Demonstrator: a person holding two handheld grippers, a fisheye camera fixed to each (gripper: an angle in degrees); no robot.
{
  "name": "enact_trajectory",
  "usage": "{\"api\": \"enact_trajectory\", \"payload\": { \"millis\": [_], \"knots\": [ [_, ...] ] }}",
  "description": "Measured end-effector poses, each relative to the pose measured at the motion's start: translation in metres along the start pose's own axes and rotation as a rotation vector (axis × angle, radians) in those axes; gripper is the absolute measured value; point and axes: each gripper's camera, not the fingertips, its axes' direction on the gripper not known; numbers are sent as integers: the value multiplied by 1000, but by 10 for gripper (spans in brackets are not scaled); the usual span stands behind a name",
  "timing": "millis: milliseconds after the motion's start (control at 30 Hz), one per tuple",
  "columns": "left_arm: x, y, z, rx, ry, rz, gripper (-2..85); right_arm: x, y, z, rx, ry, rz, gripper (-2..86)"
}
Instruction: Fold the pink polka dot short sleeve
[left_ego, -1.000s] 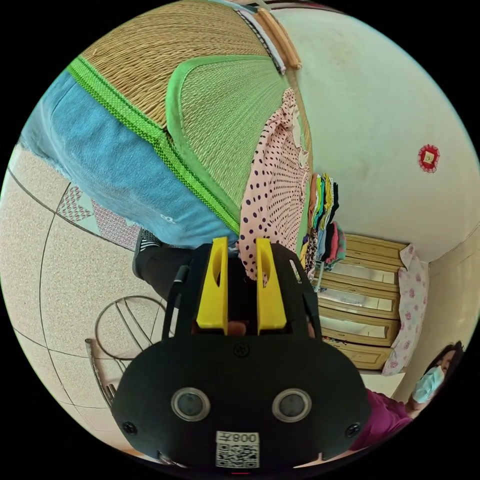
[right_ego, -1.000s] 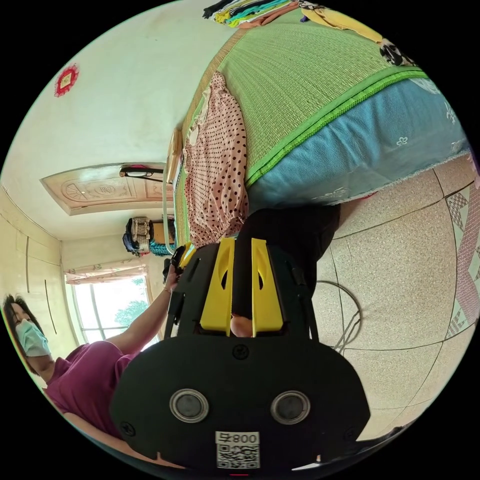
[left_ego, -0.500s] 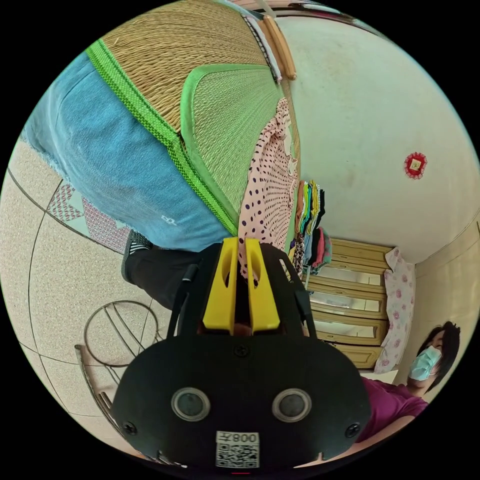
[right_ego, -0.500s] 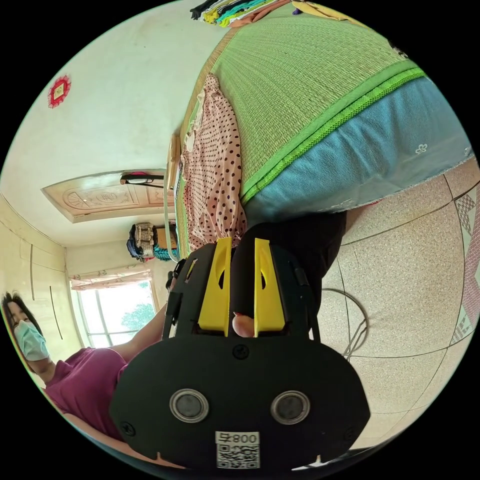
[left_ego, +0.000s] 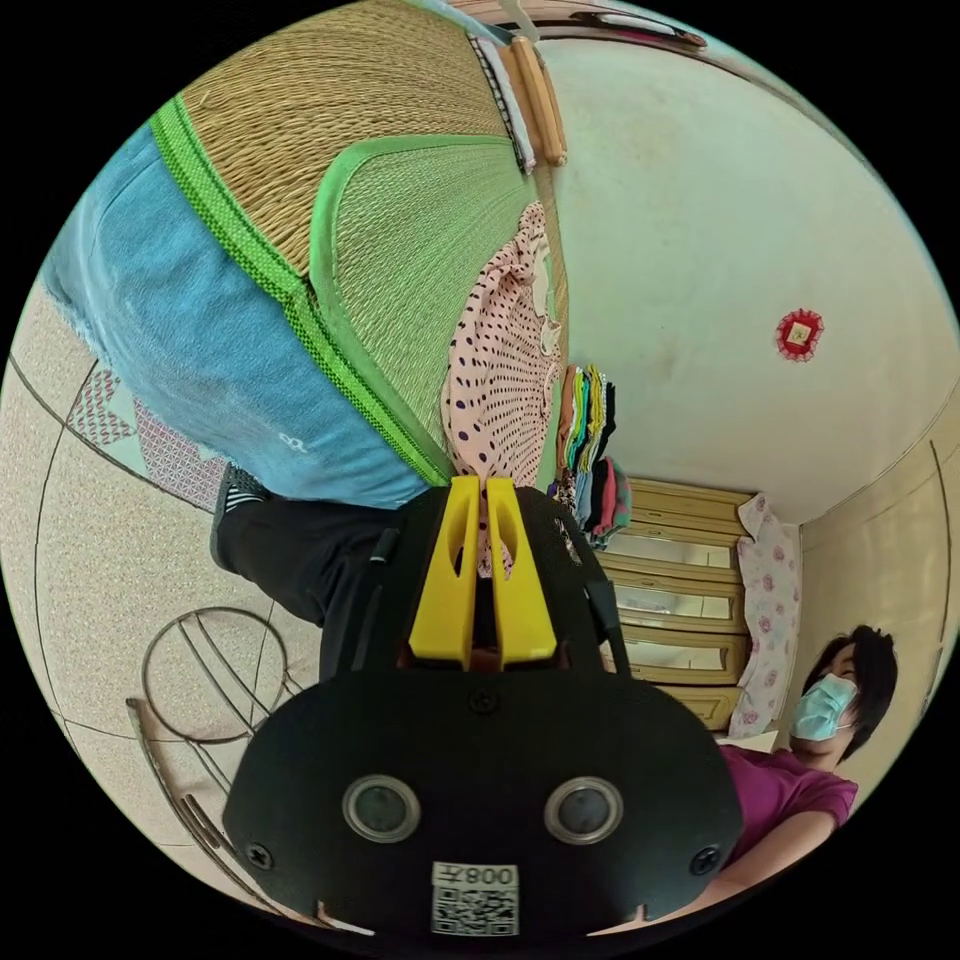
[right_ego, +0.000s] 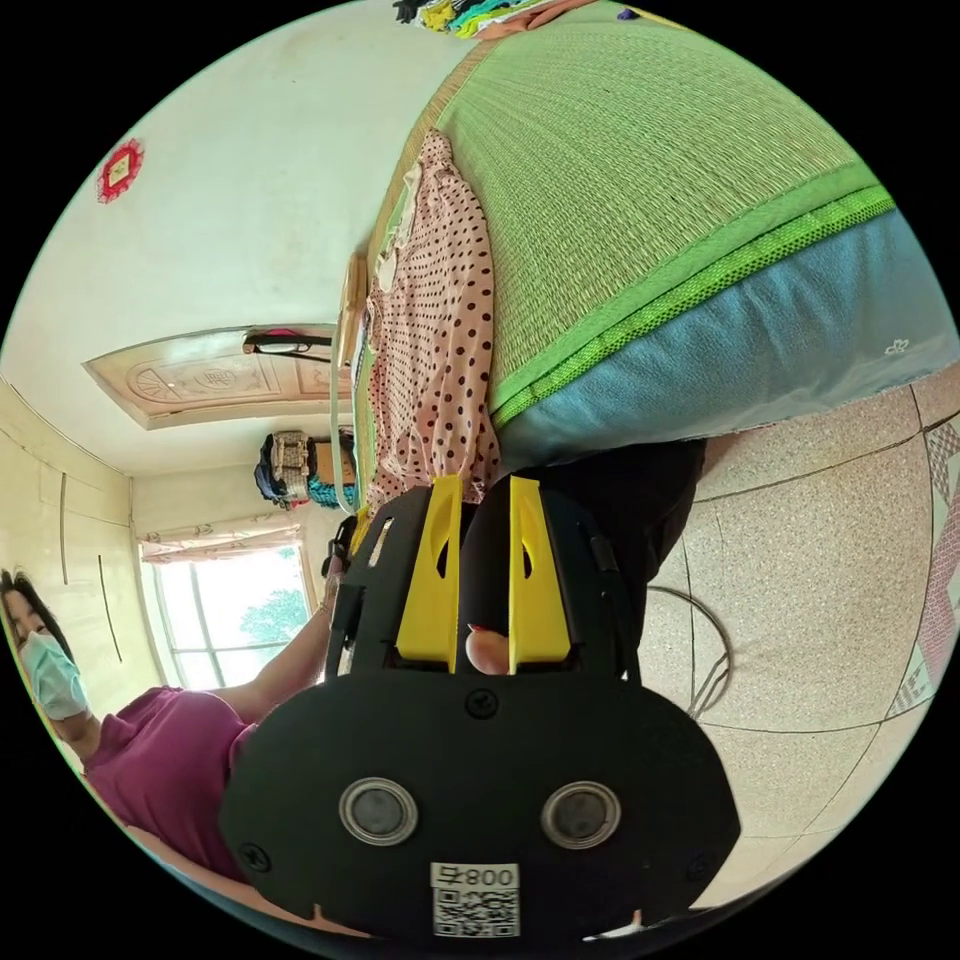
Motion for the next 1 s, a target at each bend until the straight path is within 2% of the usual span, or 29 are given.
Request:
{"api": "enact_trajectory", "payload": {
  "millis": [433, 600, 733, 833, 1000],
  "knots": [
    [6, 16, -14, 2, 17, -18, 8, -41, 10, 82, -158, 325, -215, 89],
    [10, 18, -14, 1, 16, -17, 8, -43, 12, 100, -129, 385, -215, 41],
    [13, 19, -15, -4, 23, -7, 8, -47, 24, 91, -89, 396, -235, 22],
    [16, 19, -18, -3, 30, 4, 8, -52, 44, 69, -47, 326, -253, 16],
    [11, 22, -17, -43, -58, -1, 8, -41, 65, 43, -12, 282, -224, 13]
  ]
}}
